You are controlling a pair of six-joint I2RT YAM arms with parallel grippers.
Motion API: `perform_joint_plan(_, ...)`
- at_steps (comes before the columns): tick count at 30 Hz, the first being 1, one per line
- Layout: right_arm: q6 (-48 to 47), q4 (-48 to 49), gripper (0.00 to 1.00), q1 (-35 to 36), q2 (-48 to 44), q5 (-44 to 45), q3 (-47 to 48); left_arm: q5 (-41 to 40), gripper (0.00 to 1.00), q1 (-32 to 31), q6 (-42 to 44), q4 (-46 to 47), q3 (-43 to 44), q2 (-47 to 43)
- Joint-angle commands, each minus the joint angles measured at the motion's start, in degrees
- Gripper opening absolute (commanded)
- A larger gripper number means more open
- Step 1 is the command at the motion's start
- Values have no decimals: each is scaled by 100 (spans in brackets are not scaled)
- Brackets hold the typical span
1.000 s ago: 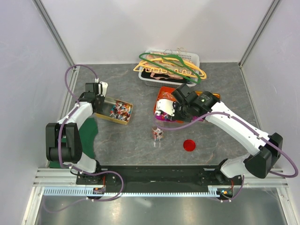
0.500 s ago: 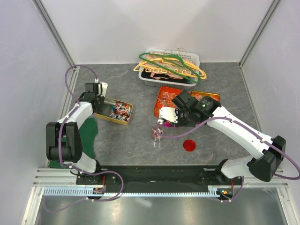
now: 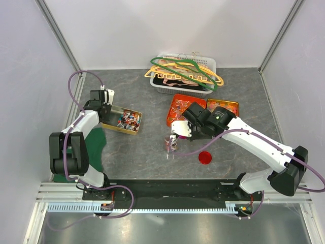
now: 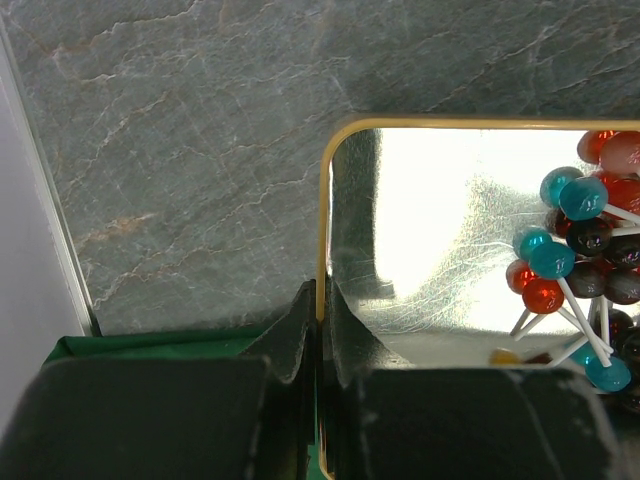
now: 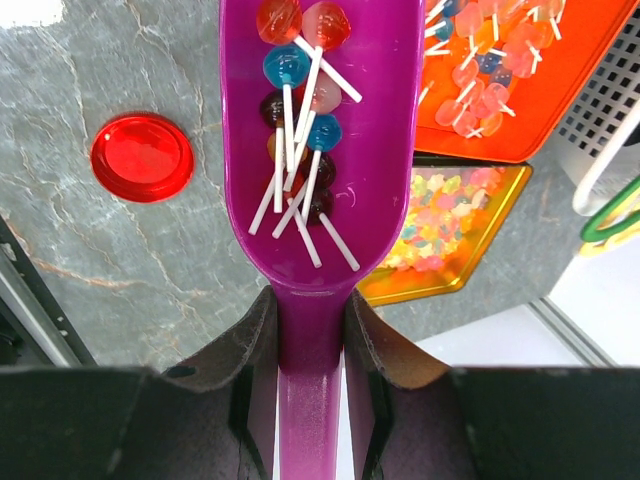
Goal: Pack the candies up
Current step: Place the fake candies in the packing bottle.
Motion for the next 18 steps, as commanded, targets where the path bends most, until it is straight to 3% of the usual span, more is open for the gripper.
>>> perform_joint_plan(1,-86,-201,0,156,86,376,294,91,2,48,-104,242,147,-18)
perform_joint_plan(18,-201,-386,0,517,297,939,576,109,2,74,-122,242,156,8)
